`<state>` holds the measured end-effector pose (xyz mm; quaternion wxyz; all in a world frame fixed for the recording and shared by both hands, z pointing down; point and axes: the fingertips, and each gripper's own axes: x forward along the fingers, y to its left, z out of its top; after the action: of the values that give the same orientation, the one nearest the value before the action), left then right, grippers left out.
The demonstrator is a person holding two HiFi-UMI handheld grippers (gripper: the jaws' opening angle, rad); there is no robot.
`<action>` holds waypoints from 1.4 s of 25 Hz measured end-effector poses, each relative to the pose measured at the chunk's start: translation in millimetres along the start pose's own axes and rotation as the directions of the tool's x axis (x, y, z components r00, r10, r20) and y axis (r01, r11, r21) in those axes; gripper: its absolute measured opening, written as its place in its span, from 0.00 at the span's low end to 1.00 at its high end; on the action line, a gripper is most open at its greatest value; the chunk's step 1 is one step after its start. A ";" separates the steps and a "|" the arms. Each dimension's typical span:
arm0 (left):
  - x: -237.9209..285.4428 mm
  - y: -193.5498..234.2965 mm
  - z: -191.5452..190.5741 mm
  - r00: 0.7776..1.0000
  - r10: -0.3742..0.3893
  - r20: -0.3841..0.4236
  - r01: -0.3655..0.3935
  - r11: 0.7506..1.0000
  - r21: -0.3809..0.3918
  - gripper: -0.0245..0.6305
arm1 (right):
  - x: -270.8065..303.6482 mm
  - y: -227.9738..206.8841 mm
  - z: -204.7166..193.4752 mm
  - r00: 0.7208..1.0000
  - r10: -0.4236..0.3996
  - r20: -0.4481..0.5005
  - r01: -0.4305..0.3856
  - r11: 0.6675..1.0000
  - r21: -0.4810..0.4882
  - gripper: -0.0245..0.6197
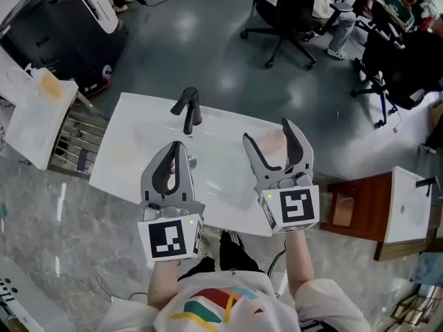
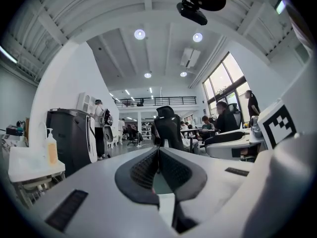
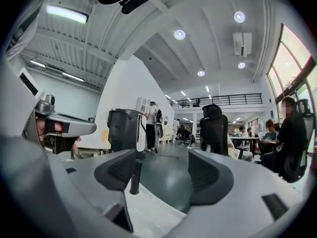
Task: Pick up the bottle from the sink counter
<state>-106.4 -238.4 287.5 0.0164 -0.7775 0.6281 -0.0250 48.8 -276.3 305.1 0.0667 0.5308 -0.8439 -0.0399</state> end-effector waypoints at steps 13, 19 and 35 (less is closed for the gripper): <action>64.5 -52.0 -71.9 0.990 -0.069 -0.125 0.071 0.997 0.012 0.07 | 25.5 -87.9 -148.9 0.969 -0.068 -0.237 0.095 0.990 0.104 0.60; 77.0 -63.9 -106.1 0.977 -0.089 -0.196 0.094 0.995 0.016 0.07 | 33.4 -94.3 -212.1 0.934 -0.038 -0.354 0.091 0.987 0.133 0.60; 89.0 -82.0 -150.6 0.956 -0.118 -0.270 0.116 0.993 -0.022 0.07 | 44.7 -90.1 -284.0 0.867 0.034 -0.496 0.074 0.978 0.196 0.62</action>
<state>-16.6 -307.2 444.1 -0.0734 -0.8027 0.5774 -0.1300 154.0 -354.6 576.4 0.2252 0.5360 -0.7921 0.1858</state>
